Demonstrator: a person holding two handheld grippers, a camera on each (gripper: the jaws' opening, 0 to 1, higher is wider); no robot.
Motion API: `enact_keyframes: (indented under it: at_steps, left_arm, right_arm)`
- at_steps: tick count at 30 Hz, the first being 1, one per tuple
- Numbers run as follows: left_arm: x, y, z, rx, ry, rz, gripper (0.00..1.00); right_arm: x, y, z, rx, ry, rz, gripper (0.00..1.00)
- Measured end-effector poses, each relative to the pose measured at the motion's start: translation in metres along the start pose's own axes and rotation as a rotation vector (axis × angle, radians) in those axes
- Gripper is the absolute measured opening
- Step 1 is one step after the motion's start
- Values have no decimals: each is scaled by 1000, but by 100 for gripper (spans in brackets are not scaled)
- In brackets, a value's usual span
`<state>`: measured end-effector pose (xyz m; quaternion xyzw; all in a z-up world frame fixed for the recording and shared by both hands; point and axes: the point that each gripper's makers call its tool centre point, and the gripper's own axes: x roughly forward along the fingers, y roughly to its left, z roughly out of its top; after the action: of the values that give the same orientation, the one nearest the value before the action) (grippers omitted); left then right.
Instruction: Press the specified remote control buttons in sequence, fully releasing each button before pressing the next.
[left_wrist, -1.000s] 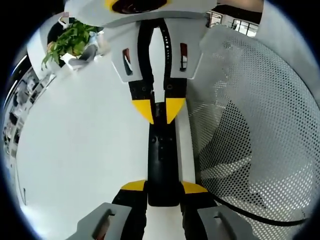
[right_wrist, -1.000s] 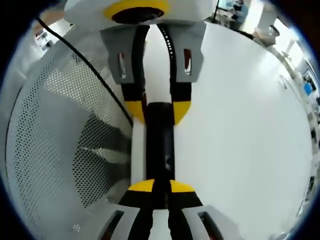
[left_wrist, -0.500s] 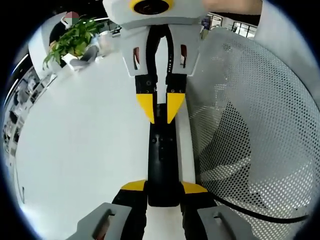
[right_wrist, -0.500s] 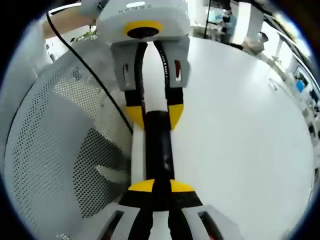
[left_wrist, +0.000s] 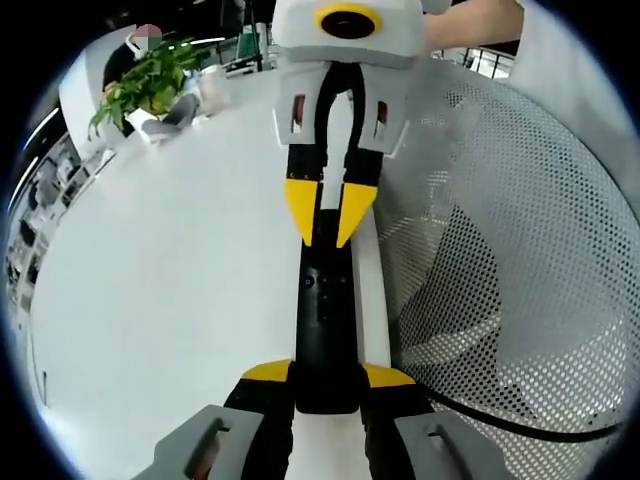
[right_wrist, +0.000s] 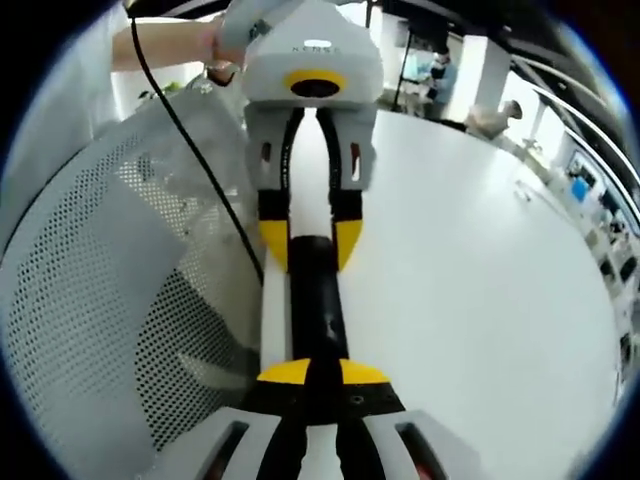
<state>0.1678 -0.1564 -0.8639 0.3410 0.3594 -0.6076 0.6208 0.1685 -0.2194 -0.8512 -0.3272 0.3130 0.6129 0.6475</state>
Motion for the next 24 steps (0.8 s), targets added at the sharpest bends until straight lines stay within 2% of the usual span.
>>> enact_keyframes:
  at_steps: [4, 9, 16, 24]
  left_arm:
    - [0, 0, 0, 0, -3, 0, 25]
    - [0, 0, 0, 2, -3, 0, 25]
    - [0, 0, 0, 5, -2, -1, 25]
    - [0, 0, 0, 8, 0, -2, 25]
  right_arm:
    - [1, -1, 2, 20, -8, 1, 6]
    - [3, 0, 3, -12, 2, 11, 6]
    - [5, 1, 5, -77, 73, 32, 6]
    - [7, 2, 4, -98, 151, 48, 6]
